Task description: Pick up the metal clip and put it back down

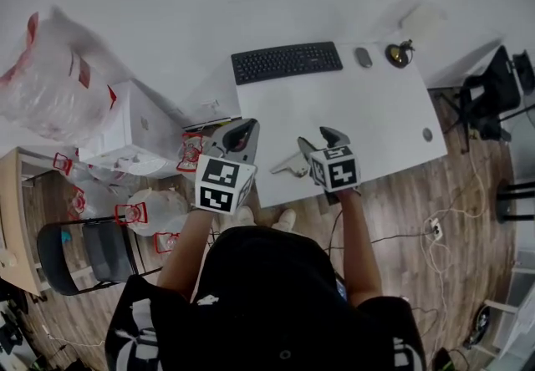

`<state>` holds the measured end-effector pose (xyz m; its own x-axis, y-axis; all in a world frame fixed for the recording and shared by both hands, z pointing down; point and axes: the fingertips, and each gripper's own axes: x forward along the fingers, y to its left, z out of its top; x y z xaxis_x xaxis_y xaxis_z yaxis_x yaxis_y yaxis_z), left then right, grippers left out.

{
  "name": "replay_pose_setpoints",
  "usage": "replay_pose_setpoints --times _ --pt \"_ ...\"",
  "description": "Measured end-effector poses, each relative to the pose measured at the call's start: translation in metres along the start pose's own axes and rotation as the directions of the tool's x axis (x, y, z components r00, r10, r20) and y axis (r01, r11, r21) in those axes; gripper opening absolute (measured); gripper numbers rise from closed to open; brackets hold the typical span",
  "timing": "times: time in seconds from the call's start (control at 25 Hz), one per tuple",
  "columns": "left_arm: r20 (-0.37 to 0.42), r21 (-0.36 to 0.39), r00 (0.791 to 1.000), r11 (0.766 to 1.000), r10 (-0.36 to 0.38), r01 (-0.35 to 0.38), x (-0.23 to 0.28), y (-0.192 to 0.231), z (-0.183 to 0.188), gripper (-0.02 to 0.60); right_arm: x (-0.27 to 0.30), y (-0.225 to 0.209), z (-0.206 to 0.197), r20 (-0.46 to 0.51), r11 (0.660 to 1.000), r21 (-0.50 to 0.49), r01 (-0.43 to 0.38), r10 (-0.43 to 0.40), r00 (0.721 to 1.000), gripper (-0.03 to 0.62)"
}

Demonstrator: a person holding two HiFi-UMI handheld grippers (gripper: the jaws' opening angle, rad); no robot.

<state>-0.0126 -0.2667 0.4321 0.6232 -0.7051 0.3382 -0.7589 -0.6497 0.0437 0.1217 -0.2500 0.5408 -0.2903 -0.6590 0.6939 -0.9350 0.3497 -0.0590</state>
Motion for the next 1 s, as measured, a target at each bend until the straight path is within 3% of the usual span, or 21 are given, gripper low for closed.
replay_pose_setpoints --times 0.08,0.2,0.48,0.8,1.0 --pt "0.021 0.002 1.000 1.000 -0.002 0.002 0.001 0.000 0.009 0.020 -0.014 -0.002 0.020 0.055 1.000 0.014 0.020 -0.021 0.998 0.258" --pt "0.059 -0.001 0.998 1.000 -0.016 0.016 0.002 -0.003 0.025 0.020 -0.037 -0.007 0.053 0.154 0.997 0.023 0.068 -0.071 0.986 0.165" --pt "0.150 0.038 0.988 0.999 -0.039 0.034 -0.002 -0.007 0.069 0.020 -0.082 -0.013 0.105 0.316 0.987 0.016 0.159 -0.156 0.936 0.059" --pt "0.223 0.077 0.974 0.997 -0.043 0.026 -0.014 -0.007 0.103 0.020 -0.121 -0.013 0.138 0.442 0.979 0.004 0.206 -0.187 0.877 0.037" --pt "0.226 0.110 0.974 0.994 -0.035 0.010 -0.021 -0.007 0.105 0.020 -0.129 -0.009 0.144 0.495 0.978 -0.002 0.209 -0.180 0.850 0.035"
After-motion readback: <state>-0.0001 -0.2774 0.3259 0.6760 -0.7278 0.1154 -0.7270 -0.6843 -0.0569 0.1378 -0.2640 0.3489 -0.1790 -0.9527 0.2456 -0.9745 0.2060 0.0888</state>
